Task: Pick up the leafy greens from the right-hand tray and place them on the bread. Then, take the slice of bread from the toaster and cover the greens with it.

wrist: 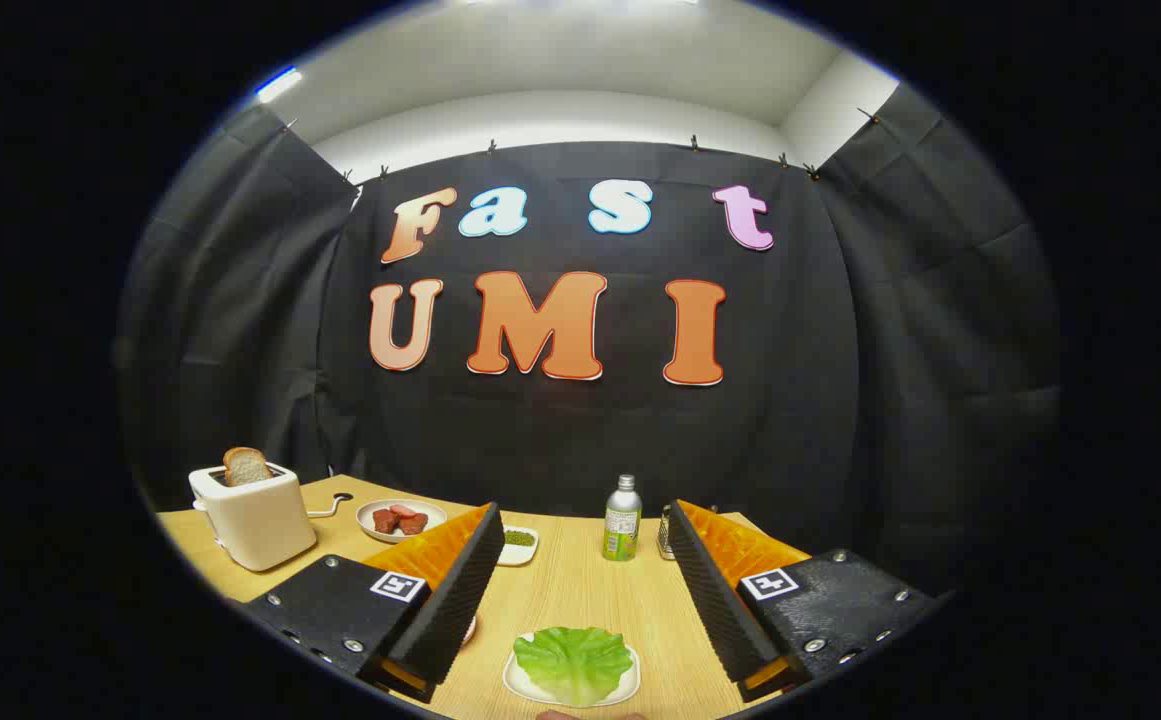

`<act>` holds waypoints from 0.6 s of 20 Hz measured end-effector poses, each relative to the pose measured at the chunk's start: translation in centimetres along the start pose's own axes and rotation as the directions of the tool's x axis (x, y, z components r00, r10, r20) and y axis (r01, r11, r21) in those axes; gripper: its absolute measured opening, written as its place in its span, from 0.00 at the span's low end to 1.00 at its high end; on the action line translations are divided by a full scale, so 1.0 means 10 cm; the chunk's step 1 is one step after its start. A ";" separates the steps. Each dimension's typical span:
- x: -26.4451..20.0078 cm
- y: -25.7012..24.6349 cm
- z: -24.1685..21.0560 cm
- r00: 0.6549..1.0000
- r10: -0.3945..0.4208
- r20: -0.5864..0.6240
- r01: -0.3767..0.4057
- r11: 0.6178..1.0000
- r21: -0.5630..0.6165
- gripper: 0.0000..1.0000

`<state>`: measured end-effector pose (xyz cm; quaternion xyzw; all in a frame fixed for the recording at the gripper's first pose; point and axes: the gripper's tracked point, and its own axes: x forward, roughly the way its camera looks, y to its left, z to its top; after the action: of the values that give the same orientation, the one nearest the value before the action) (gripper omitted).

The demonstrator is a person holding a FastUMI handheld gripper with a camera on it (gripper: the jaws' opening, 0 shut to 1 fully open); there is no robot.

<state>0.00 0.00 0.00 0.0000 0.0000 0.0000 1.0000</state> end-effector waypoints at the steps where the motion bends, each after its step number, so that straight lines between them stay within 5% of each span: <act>1: 0.00 0.01 0.02 1.000 0.005 0.000 -0.005 1.000 0.001 0.99; 12: 0.07 0.08 0.22 0.999 0.050 -0.002 -0.050 0.999 0.020 0.99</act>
<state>0.73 0.79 2.15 0.0101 0.0013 0.0252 0.9996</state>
